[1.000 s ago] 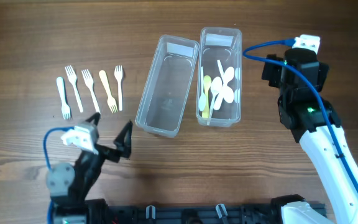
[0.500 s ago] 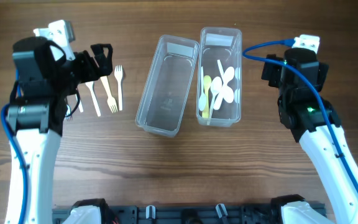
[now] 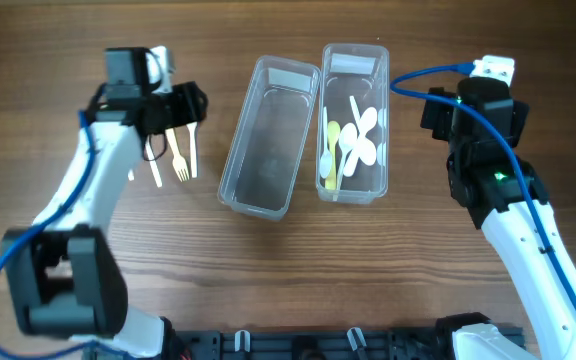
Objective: Pack container
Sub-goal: 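Move the left gripper to the forks and grasp a white fork, then place the white fork into the left container with the left gripper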
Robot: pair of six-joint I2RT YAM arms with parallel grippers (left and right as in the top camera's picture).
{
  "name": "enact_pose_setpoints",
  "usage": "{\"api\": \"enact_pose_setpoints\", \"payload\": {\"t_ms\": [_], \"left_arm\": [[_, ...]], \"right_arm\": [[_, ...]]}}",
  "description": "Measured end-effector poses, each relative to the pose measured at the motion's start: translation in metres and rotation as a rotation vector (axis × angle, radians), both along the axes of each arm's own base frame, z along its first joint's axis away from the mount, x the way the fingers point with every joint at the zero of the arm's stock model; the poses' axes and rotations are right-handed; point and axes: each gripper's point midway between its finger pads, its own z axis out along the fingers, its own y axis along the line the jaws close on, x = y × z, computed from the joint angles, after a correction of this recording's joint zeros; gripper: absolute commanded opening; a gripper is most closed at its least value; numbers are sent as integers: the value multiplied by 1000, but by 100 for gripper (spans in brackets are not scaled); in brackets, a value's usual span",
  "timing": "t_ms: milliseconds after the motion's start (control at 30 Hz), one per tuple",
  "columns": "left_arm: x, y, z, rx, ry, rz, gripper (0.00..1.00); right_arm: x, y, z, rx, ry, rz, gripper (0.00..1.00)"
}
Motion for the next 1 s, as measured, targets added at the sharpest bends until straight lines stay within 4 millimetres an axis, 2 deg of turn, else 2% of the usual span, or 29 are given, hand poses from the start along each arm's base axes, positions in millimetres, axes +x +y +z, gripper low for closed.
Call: {"api": "enact_pose_setpoints", "payload": {"t_ms": [133,267,333,533,600,667,767,833,900,1000], "left_arm": [[3,-6,-33,93,48,5,73],[8,0,-57,144,78,23,73],[9,4,-67,158,90,30,72],[13,7,-78,178,92,42,71],[11,8,-90,183,119,41,69],[8,8,-103,189,149,35,61],[6,10,-105,203,160,32,29],[2,12,-107,212,179,26,14],[-4,13,-109,220,207,20,6],[-10,13,-110,222,236,20,4]], "right_arm": [[0,0,0,0,0,0,100],[0,0,0,0,0,0,100],[0,0,0,0,0,0,100],[0,0,0,0,0,0,100],[0,0,0,0,0,0,100],[0,0,0,0,0,0,100],[0,0,0,0,0,0,100],[0,0,0,0,0,0,100],[0,0,0,0,0,0,100],[0,0,0,0,0,0,100]]}}
